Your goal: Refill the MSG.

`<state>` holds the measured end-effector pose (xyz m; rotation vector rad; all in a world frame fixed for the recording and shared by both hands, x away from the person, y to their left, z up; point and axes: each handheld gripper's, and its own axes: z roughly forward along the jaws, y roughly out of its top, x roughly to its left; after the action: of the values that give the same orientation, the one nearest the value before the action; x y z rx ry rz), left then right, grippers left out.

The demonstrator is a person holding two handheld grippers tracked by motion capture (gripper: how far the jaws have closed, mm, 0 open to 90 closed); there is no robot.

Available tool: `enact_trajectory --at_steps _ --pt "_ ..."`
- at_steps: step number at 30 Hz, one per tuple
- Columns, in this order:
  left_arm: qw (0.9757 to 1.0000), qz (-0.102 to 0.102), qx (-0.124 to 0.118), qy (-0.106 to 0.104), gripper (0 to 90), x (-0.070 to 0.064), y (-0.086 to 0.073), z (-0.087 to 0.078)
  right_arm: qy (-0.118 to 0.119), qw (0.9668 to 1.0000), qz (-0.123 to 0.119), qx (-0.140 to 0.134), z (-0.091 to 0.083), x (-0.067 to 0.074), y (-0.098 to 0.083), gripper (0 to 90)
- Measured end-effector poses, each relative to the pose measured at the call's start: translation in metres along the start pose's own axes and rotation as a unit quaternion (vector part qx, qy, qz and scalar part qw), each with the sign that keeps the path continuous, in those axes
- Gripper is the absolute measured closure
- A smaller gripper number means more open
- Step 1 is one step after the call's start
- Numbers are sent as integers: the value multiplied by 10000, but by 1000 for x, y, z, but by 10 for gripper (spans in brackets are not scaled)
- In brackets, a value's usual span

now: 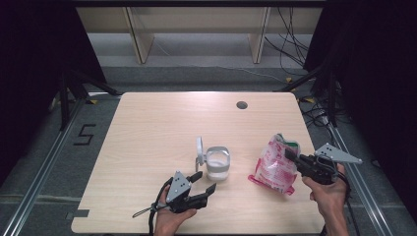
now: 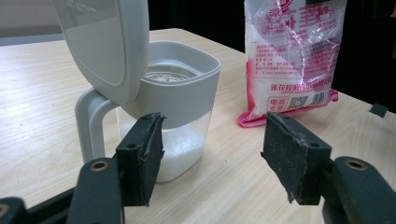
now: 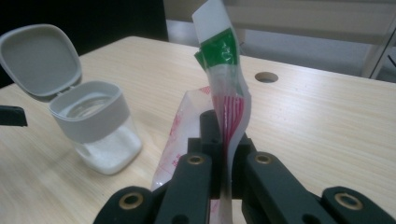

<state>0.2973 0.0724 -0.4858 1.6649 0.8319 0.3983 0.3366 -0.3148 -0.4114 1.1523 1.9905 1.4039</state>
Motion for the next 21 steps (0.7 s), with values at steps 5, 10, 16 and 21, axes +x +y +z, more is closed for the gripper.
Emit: enact_trajectory --at_steps 5,10,16,21 --pt "10000 -12 38 26 361 1 1 -2 -354 9991 -174 172 6 0 -3 900" --pt "10000 -23 -32 4 357 6 2 -5 -566 9968 -394 409 12 -6 -7 900" --pt "9999 -42 5 149 354 10 4 -8 -638 9962 -333 497 15 -11 -12 900" --pt "9999 -6 -50 121 361 15 5 -10 -721 9956 -277 521 16 -14 -15 898"
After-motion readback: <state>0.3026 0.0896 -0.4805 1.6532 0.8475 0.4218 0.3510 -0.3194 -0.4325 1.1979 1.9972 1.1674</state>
